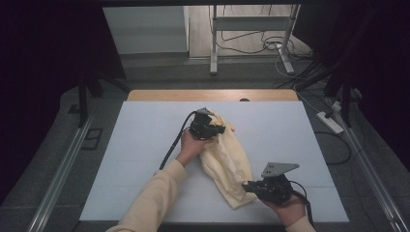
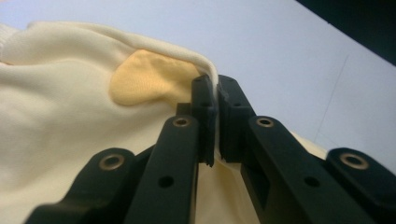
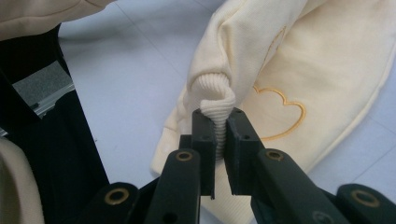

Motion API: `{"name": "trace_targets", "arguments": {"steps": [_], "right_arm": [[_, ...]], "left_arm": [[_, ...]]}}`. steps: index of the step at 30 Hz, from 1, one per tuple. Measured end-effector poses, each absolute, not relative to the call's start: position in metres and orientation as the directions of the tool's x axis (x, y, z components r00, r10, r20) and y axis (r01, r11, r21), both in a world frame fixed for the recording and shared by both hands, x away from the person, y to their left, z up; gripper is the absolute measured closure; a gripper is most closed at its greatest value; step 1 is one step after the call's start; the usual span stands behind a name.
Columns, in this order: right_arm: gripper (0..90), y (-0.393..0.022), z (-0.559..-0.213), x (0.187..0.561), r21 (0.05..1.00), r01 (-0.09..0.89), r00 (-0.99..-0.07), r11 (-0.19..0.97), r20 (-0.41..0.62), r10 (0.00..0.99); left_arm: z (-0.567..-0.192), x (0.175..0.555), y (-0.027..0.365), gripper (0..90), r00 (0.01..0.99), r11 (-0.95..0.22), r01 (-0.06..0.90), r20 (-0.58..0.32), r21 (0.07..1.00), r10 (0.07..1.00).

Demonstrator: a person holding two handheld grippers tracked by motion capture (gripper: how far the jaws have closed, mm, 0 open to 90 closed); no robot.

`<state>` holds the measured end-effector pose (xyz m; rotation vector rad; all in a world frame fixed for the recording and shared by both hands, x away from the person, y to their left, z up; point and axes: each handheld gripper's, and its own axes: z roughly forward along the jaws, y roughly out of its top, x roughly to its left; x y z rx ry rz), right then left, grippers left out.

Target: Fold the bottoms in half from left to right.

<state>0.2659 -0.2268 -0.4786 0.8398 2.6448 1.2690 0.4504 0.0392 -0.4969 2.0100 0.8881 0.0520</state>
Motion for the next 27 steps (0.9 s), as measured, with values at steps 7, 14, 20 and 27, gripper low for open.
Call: {"name": "trace_targets", "arguments": {"steps": [7, 14, 20, 27], "right_arm": [[82.5, -0.23, -0.483, 0.268, 0.73, 0.456, -0.838, 0.509, 0.159, 0.522], [82.3, -0.233, -0.487, 0.271, 0.713, 0.471, -0.832, 0.519, 0.163, 0.53], [82.3, -0.233, -0.488, 0.272, 0.706, 0.475, -0.831, 0.525, 0.163, 0.532], [82.2, -0.236, -0.492, 0.274, 0.687, 0.495, -0.823, 0.532, 0.175, 0.54]], "left_arm": [[-0.507, 0.453, 0.032, 85.3, 0.738, -0.346, 0.577, -0.291, 0.74, 0.608], [-0.515, 0.455, 0.026, 85.2, 0.735, -0.356, 0.587, -0.295, 0.727, 0.61], [-0.52, 0.456, 0.023, 85.1, 0.732, -0.359, 0.597, -0.303, 0.718, 0.61], [-0.524, 0.457, 0.021, 83.9, 0.734, -0.374, 0.61, -0.321, 0.698, 0.598]]}}
